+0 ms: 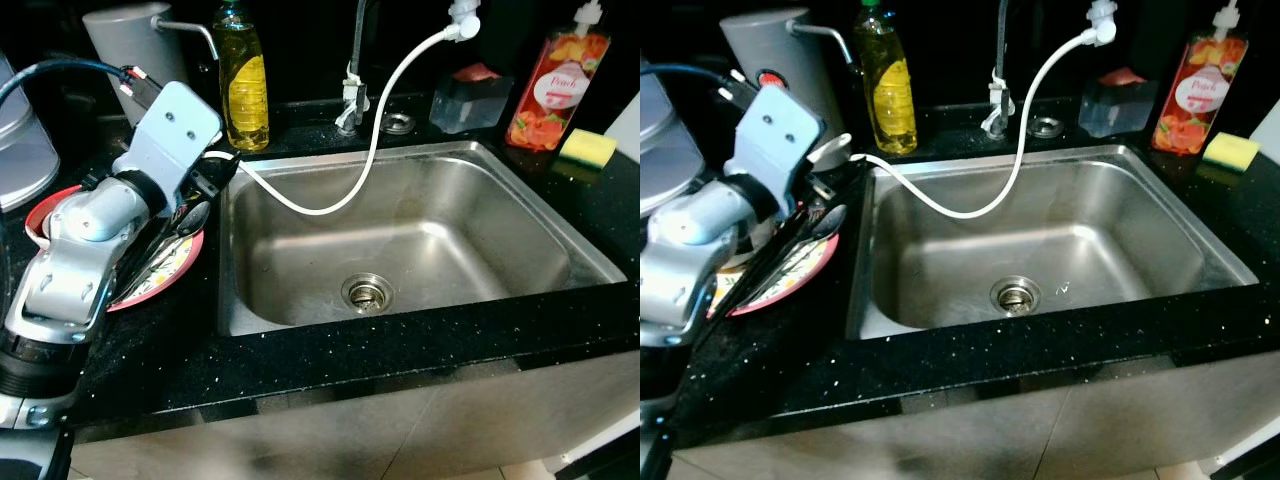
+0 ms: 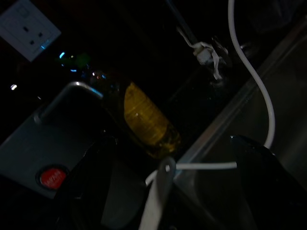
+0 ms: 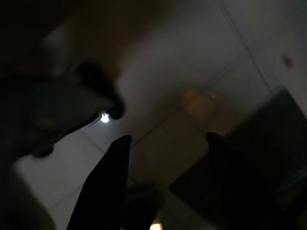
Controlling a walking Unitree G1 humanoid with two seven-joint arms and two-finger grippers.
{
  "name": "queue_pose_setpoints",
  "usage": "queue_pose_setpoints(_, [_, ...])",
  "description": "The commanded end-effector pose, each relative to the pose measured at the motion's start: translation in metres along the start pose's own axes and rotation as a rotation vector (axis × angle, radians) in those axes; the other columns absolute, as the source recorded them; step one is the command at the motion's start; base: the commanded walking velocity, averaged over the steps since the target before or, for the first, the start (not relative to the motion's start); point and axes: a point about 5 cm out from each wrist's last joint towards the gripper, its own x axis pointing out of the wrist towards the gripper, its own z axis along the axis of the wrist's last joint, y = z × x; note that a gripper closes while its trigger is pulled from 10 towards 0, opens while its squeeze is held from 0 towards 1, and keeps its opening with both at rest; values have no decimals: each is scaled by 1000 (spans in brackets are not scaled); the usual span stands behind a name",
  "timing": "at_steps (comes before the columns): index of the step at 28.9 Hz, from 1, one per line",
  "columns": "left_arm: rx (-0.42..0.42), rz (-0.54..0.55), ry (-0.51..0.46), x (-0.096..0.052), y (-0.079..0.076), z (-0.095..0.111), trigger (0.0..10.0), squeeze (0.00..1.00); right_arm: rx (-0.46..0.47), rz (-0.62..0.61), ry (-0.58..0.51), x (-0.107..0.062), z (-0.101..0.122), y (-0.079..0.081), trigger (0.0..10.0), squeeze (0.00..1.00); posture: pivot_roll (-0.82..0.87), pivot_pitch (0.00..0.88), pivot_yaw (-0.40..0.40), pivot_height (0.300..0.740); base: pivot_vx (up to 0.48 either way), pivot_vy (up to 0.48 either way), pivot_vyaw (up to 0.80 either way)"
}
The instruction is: Kitchen organization
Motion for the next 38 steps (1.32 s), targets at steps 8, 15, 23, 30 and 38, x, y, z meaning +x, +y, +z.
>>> queue_pose_setpoints(8, [-28,28,-11,11,0,-2,10000,0,568,-295,-320,-8,69,-68,10000,0,-29,0,66,740,0,0,0])
queue_pose_setpoints(15, [-42,30,-23,13,-1,-3,10000,0,820,-258,-600,-29,157,-72,10000,0,-41,0,67,740,0,0,0])
queue_pose_setpoints(23, [-44,48,-37,15,1,-2,10000,0,821,99,-1103,-108,284,-25,10000,0,-33,0,58,740,0,0,0])
queue_pose_setpoints(30, [-53,144,-94,16,12,8,10000,0,538,481,-1516,-235,344,47,10000,0,-23,0,52,740,0,0,0])
queue_pose_setpoints(38, [-60,181,-137,19,19,17,10000,0,433,734,-1640,-301,329,102,10000,0,-5,0,46,740,0,0,0])
